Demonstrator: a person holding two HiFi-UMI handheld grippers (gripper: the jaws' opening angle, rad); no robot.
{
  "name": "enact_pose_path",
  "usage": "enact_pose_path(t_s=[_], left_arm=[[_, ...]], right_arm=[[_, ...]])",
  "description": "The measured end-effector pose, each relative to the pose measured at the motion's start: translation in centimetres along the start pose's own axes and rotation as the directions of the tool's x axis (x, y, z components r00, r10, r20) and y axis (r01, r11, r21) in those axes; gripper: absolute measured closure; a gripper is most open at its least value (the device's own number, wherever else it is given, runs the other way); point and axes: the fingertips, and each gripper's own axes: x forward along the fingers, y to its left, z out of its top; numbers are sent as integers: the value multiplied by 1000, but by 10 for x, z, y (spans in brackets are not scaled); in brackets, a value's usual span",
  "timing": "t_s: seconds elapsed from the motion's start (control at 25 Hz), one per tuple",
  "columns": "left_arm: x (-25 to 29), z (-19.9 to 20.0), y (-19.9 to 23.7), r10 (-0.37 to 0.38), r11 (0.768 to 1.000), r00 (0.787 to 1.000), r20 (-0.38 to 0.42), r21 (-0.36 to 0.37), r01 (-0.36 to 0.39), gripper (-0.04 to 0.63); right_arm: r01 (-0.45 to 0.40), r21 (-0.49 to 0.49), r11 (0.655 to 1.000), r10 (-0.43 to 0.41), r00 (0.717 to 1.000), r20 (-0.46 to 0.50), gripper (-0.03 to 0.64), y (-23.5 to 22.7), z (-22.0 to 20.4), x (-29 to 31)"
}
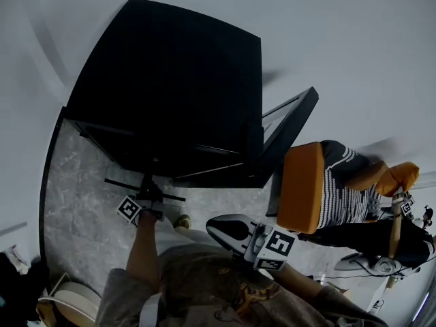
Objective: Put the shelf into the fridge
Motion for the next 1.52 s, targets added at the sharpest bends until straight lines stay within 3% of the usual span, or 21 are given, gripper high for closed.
enact_pose_path(t_s=[1.08,1.28,1.52], left_arm=[[39,6,12,23,1000,998,66,1,-23,577],[48,11,20,87,994,996,36,62,-89,580],[54,13,19,100,993,994,38,57,-102,580]], right_arm=[[46,-25,999,-46,999,11,588,-7,-2,-6],[39,-30,999,-38,999,17,588,-10,1,-2],[45,-33,998,-44,999,24,588,-11,2,2]])
